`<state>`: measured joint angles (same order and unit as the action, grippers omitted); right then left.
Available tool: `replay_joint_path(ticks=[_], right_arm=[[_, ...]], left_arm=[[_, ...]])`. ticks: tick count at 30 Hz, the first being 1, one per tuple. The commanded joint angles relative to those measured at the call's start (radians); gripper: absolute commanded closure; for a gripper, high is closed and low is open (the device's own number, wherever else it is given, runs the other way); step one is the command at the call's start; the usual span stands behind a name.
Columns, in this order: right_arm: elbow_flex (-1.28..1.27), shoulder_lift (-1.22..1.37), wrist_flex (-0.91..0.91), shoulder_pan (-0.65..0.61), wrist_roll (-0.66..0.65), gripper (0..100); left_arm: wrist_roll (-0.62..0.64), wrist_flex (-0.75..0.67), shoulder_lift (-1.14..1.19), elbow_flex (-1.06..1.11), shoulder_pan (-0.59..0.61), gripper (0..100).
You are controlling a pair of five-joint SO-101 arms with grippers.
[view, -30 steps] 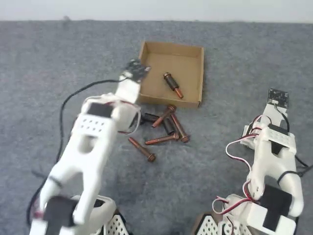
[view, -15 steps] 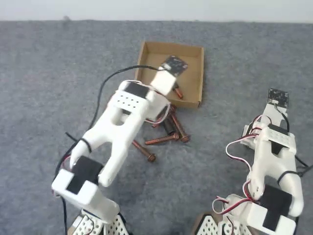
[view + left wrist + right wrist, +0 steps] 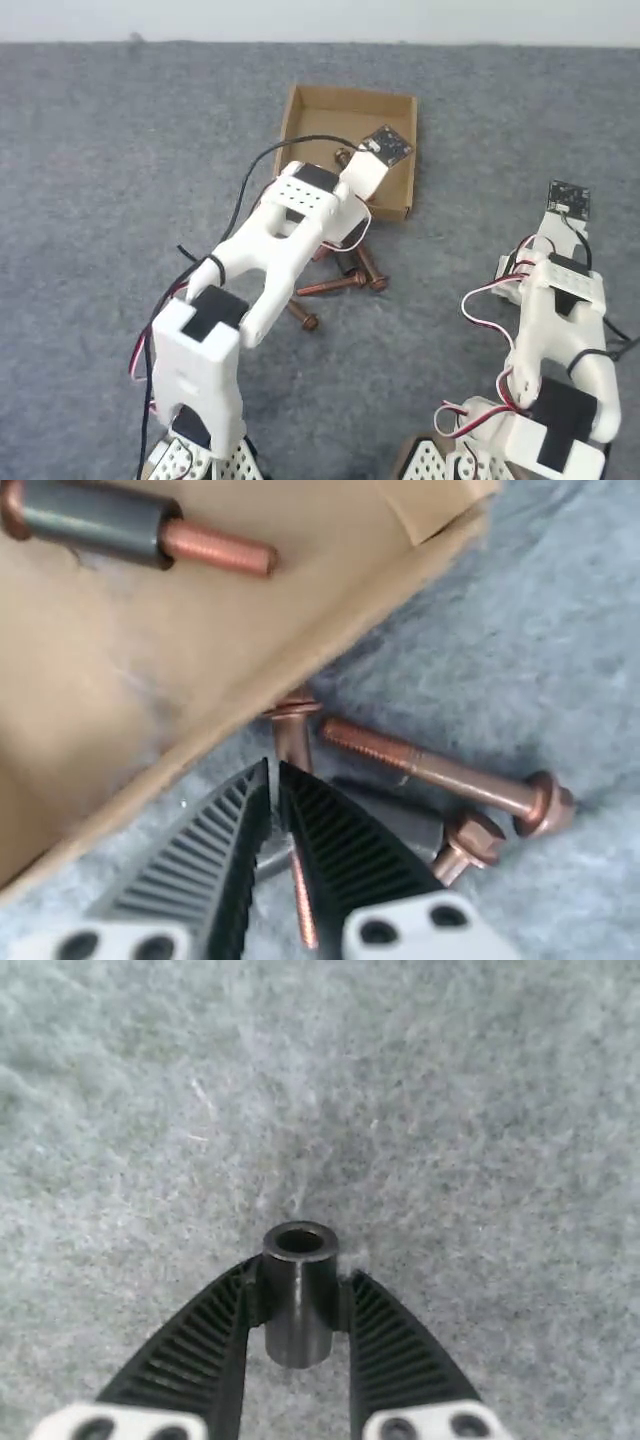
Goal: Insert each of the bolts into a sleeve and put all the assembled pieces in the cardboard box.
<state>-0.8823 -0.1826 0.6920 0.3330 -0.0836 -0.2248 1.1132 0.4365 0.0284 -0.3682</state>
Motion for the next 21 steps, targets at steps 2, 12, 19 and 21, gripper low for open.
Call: replay_joint_path(ticks=[2, 12, 19, 21], right_arm=[[0.057, -0.002, -0.012, -0.004, 0.011, 99.2], [0.057, -0.002, -0.012, -0.005, 0.011, 99.2], [0.057, -0.002, -0.01, -0.005, 0.011, 99.2], [0.057, -0.002, -0.01, -0.004, 0.011, 99.2]], left_arm=[[0.046, 0.015, 0.008, -0.081, 0.012, 97], [0.058, 0.012, 0.025, -0.081, 0.015, 85], [0.054, 0.026, 0.061, -0.091, 0.015, 85], [0.054, 0.066, 0.078, -0.116, 0.012, 85]])
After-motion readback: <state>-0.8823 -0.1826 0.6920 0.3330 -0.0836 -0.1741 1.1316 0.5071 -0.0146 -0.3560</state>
